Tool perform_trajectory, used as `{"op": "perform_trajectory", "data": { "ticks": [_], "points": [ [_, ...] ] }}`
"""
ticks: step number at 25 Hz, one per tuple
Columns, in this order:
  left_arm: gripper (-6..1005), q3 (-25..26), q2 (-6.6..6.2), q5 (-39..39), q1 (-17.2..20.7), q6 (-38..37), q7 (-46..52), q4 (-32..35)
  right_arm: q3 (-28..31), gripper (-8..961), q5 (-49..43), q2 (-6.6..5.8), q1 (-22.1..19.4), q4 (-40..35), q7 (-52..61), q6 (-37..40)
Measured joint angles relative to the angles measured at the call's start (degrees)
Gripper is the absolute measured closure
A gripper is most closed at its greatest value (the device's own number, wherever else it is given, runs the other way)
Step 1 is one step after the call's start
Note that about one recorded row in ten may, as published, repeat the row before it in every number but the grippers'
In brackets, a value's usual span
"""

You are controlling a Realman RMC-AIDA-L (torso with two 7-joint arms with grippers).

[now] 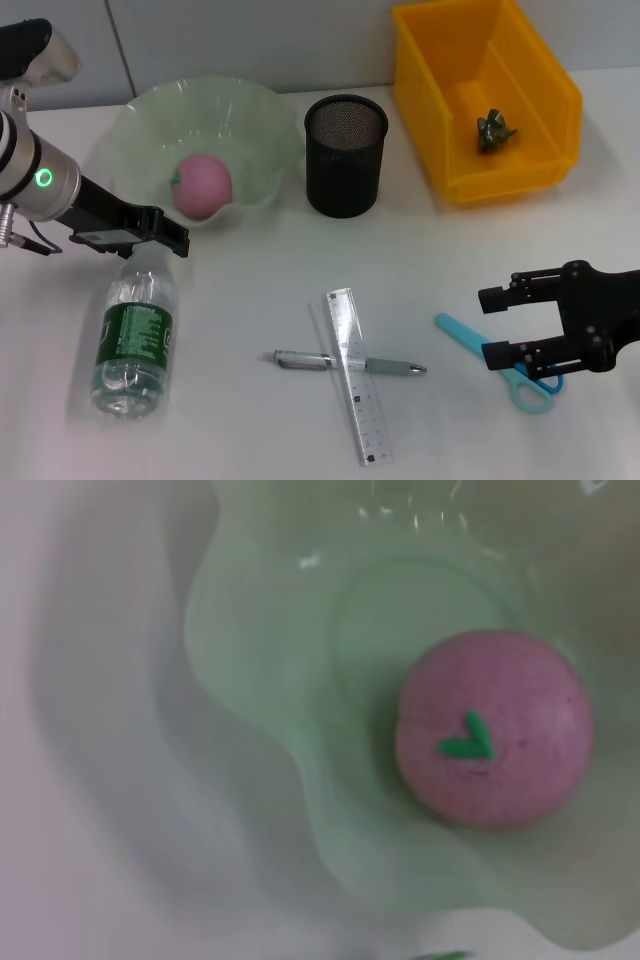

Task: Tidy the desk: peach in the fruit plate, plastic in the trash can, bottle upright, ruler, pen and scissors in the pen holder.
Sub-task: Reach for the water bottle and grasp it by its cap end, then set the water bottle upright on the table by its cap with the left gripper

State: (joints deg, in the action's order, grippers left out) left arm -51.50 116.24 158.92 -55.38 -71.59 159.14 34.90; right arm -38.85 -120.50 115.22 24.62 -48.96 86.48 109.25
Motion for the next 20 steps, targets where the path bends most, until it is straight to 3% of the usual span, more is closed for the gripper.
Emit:
{"op": "perform_trajectory", "data": {
  "ticks": [12,17,20],
  "points": [
    [407,0.00,-0.09,0.26,-0.61,0.05,0.02,-1.89,0.00,227,0.00,0.00,0.26,0.00,0.01,0.52],
    [540,0.00,-0.01,0.26,-0.67,-1.65,-1.02,-1.47,0.00,226,0.13,0.00,0.26,-0.12,0.01,0.53],
    [548,0.00,0.05,0.19,-0.68,-2.73,-1.34,-0.53,0.00,226,0.14,0.00,0.26,-0.17,0.04,0.53]
  ]
}}
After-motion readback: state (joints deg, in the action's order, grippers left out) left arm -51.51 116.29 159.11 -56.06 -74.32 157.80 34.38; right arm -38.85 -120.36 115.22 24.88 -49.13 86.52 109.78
